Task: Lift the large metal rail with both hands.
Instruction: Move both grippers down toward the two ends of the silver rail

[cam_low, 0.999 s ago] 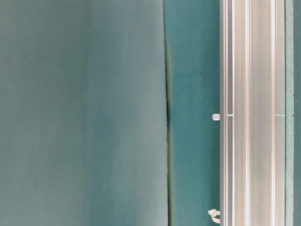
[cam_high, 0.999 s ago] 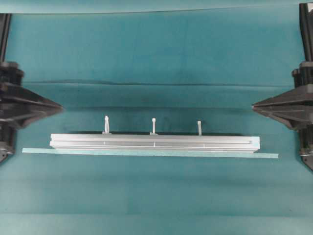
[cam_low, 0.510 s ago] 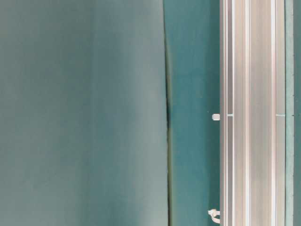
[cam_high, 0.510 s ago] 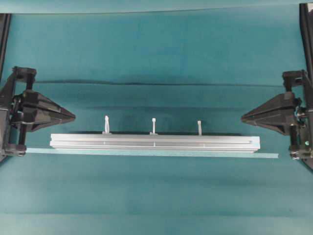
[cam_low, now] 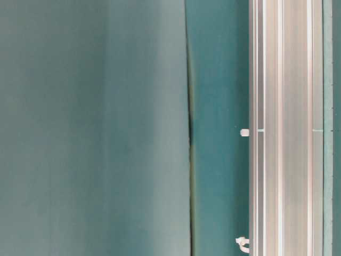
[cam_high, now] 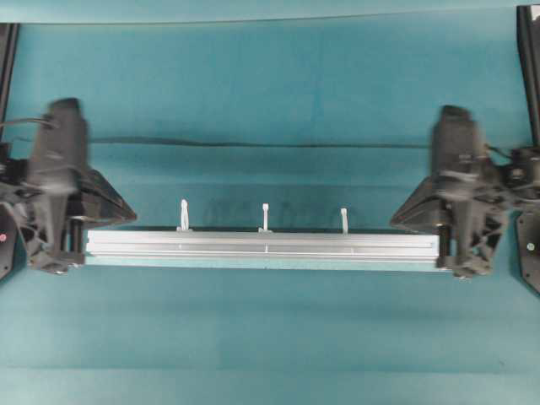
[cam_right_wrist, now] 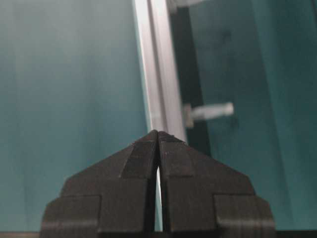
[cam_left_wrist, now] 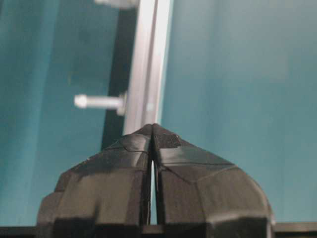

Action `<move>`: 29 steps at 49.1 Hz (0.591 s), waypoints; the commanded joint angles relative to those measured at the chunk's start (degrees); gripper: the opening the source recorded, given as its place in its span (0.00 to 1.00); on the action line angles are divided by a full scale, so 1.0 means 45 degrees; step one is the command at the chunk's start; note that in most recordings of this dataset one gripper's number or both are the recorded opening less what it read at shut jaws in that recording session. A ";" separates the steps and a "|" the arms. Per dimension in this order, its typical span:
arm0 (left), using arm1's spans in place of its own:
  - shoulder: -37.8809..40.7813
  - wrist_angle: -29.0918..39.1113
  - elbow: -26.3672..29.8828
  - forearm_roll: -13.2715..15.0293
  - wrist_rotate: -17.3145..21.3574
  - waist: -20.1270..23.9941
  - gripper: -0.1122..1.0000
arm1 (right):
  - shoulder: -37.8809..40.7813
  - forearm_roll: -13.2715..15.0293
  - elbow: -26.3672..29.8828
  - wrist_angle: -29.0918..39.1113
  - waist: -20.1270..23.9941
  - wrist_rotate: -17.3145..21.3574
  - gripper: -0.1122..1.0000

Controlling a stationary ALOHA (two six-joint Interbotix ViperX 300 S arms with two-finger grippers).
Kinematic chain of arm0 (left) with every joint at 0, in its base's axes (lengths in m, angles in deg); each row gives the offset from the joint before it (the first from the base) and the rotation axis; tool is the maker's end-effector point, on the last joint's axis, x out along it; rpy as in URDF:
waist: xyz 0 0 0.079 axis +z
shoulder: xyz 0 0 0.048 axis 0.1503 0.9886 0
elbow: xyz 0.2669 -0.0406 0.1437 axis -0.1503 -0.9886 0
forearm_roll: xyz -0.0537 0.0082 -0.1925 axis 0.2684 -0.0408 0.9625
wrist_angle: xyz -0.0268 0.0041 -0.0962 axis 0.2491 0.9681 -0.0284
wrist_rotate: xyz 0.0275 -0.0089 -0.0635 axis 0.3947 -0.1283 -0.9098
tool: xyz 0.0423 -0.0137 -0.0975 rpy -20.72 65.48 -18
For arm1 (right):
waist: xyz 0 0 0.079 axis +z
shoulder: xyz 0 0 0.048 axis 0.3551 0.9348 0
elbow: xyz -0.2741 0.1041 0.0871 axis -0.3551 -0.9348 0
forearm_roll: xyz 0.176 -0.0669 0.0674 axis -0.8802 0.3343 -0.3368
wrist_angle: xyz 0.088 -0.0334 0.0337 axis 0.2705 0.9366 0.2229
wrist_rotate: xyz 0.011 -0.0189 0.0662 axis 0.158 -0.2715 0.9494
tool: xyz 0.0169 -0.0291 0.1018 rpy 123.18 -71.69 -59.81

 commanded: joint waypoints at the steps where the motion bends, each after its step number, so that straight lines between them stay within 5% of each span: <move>1: 0.0430 0.0957 0.0664 -0.0059 0.0020 -0.0039 0.08 | 0.0645 -0.0020 0.0566 0.0762 -0.0039 0.0234 0.11; 14: 0.2031 0.2617 0.1621 -0.0254 0.0332 -0.0059 0.08 | 0.1797 0.0234 0.1523 0.3242 -0.0332 0.0176 0.11; 29: 0.2754 0.3066 0.2090 -0.0234 0.1270 -0.0098 0.08 | 0.2422 0.0293 0.1895 0.4023 -0.0312 0.0117 0.11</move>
